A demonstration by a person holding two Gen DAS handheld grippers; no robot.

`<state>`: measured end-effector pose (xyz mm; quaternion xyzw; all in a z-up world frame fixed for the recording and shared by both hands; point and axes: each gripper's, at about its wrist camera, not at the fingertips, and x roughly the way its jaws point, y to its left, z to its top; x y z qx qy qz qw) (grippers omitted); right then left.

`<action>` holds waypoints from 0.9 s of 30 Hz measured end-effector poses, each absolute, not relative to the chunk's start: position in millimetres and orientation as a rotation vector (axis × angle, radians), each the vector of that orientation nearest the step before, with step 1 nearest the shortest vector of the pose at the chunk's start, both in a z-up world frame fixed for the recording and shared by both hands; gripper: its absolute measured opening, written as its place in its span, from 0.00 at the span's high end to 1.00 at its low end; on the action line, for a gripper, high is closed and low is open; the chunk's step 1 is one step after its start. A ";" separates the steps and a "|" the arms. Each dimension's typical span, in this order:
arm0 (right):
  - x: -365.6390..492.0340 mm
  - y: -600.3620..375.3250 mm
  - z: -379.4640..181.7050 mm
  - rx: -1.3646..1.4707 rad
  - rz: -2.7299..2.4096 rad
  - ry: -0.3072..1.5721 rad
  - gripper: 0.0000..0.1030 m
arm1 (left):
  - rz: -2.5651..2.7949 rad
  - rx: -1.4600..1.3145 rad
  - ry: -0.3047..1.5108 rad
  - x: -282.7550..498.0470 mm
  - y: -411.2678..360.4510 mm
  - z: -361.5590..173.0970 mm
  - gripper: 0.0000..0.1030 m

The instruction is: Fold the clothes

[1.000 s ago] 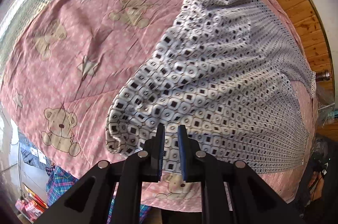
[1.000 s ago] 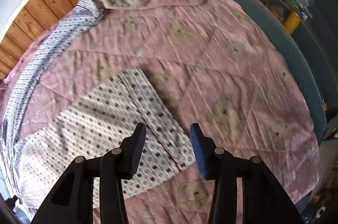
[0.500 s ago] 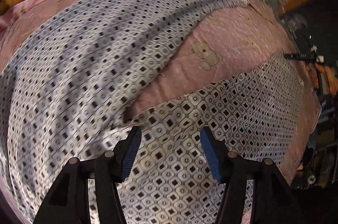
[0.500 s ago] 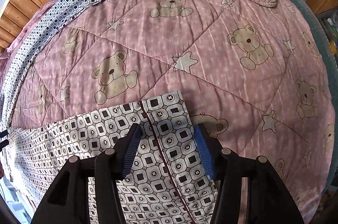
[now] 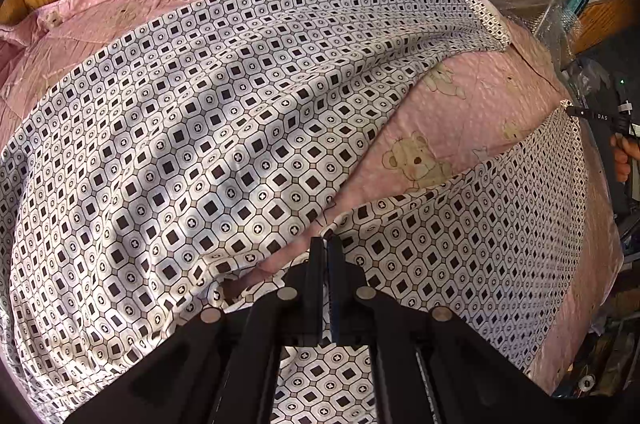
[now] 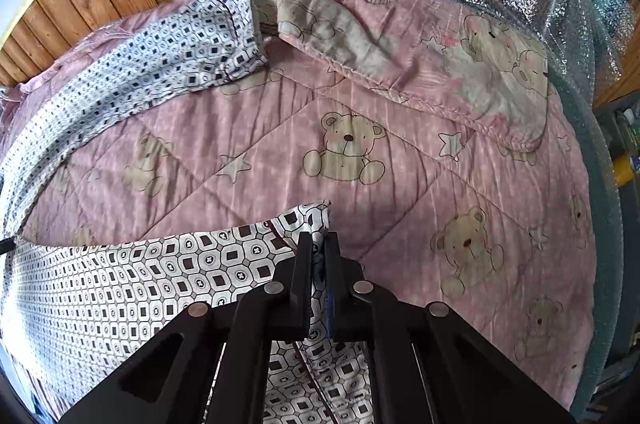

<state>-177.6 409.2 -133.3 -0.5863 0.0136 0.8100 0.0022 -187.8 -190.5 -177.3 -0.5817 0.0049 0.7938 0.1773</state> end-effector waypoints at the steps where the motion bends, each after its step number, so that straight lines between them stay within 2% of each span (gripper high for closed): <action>1: -184.8 408.5 -142.3 -1.857 2.513 0.040 0.82 | 2.253 -1.670 0.029 -190.0 -183.7 -183.5 0.96; 3: -183.1 409.5 -136.3 -1.809 2.499 0.045 0.78 | 2.278 -1.679 0.009 -193.3 -181.4 -186.1 0.94; 5: -161.1 406.7 -104.7 -1.697 2.591 0.135 0.74 | 2.314 -1.668 -0.097 -189.8 -196.1 -170.9 0.94; 6: -145.5 404.3 -89.8 -1.658 2.647 0.215 0.68 | 2.348 -1.638 -0.149 -182.3 -206.7 -157.6 0.94; 8: -114.9 393.1 -79.8 -1.688 2.718 0.373 0.65 | 2.408 -1.573 -0.263 -155.8 -236.8 -132.2 0.93; 10: -90.0 375.2 -95.7 -1.813 2.716 0.411 0.65 | 2.458 -1.554 -0.369 -126.0 -271.8 -119.9 0.92; 14: -60.2 372.1 -140.1 -1.945 2.578 0.274 0.65 | 2.581 -1.728 -0.581 -39.3 -377.4 -142.2 0.92; 15: -54.0 381.1 -144.8 -1.922 2.572 0.272 0.74 | 2.613 -1.791 -0.629 -17.1 -402.9 -152.1 0.92; 17: -49.9 393.8 -141.9 -1.899 2.498 0.267 0.80 | 2.650 -1.907 -0.713 29.9 -442.2 -177.2 0.92; 19: -48.9 398.7 -135.6 -1.877 2.438 0.239 0.75 | 2.668 -1.969 -0.795 67.7 -472.9 -194.0 0.94; 21: -51.6 386.8 -125.2 -1.864 2.444 0.202 0.68 | 2.704 -1.959 -0.907 84.0 -489.8 -186.1 0.93; 24: -59.2 352.9 -115.3 -1.903 2.521 0.185 0.59 | 2.732 -1.882 -0.909 81.7 -487.3 -158.8 0.93; 27: -75.5 343.7 -148.8 -2.047 2.422 0.151 0.56 | 2.683 -1.937 -0.827 64.2 -476.6 -158.7 0.89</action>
